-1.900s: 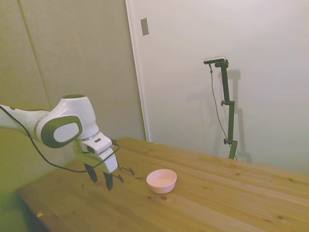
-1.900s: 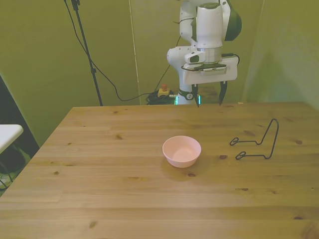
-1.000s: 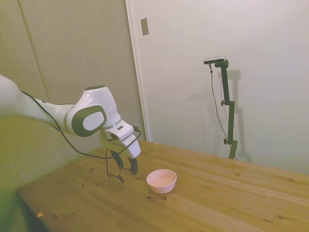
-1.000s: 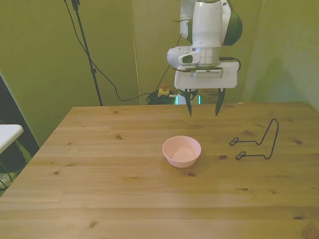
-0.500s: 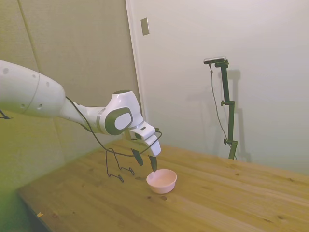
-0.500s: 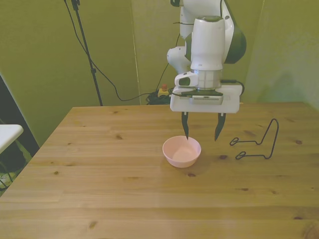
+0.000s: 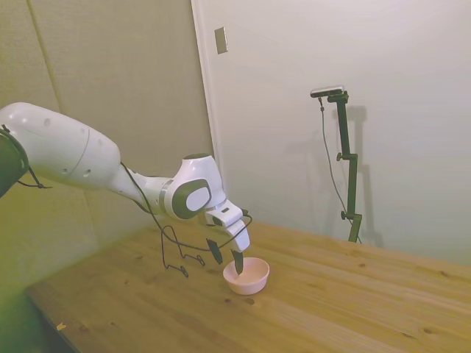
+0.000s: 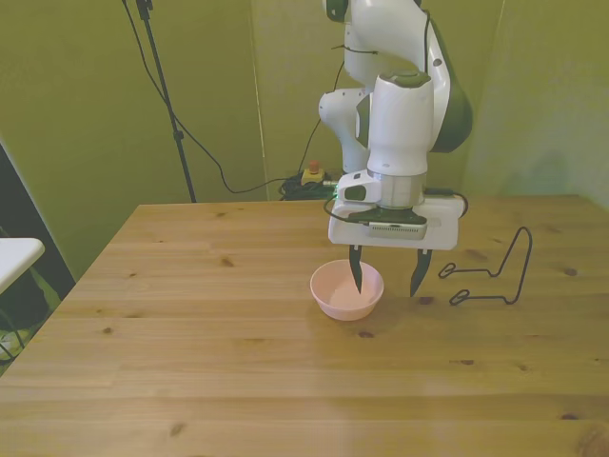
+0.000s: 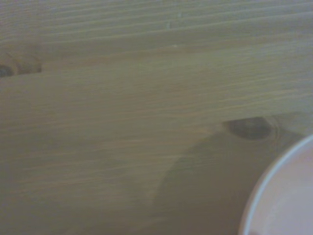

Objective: Load the bowl

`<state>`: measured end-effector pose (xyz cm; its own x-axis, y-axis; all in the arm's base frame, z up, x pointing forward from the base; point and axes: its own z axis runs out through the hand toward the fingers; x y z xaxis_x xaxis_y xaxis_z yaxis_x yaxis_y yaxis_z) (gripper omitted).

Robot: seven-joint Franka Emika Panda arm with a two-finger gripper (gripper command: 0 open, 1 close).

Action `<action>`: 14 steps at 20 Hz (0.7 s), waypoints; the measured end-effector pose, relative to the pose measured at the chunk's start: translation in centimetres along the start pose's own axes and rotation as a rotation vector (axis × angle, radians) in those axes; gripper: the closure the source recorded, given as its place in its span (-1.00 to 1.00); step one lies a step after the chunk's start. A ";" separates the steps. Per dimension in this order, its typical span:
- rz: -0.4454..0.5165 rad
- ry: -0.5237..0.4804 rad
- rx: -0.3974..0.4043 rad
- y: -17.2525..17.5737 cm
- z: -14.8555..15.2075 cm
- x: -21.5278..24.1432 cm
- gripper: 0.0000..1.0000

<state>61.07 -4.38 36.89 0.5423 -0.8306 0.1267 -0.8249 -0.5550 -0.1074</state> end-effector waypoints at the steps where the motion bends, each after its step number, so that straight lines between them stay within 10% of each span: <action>1: 0.001 -0.002 -0.004 -0.1 0.4 0.0 1.00; 14: 0.009 -0.008 -0.002 -0.5 0.9 0.1 1.00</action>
<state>61.65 -4.25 36.08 0.5364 -0.8356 0.1182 -0.8298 -0.5478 -0.1064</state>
